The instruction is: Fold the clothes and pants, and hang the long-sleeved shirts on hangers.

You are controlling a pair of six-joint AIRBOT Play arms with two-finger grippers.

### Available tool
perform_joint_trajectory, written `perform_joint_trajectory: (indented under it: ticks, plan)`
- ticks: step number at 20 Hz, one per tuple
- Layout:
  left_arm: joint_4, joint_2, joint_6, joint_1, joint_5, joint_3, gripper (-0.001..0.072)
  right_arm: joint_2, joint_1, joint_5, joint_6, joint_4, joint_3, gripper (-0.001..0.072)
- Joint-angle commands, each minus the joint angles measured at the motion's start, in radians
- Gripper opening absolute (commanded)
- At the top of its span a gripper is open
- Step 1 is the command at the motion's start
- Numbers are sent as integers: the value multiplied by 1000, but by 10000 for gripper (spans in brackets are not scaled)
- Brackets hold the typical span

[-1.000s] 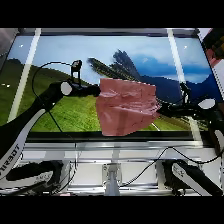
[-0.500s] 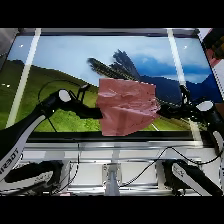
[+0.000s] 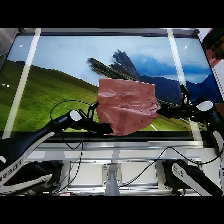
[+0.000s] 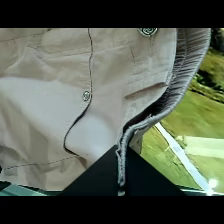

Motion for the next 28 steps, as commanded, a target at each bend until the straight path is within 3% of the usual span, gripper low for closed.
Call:
perform_joint_trajectory:
  ticks: [1,2,4,5,7,11,18,21,24,26,28]
  plan:
    - [-5,-2,-95,-82,295,-23,465,2,0,1,-1,30,0,21]
    - [-5,-2,-116,-85,349,-23,348,4,0,2,-1,32,0,21]
    - [-5,2,-122,-76,405,-22,47,5,0,2,-13,33,0,21]
    - [-4,11,-121,-64,411,-21,23,5,0,3,-16,32,0,20]
    - [11,51,-120,-27,412,-21,22,9,0,18,-24,36,11,20]
    - [11,267,10,87,412,-10,22,125,0,47,-261,169,59,21]
    - [24,754,38,165,452,160,20,442,0,127,-260,477,258,20]
    - [55,897,36,160,446,227,20,552,0,171,-117,489,350,20]
    - [-9,1002,35,136,441,278,19,645,0,202,126,492,400,20]
    - [-19,1034,-15,123,413,285,17,701,0,219,278,482,402,20]
    - [18,1009,-96,124,314,283,17,728,0,246,364,414,402,20]
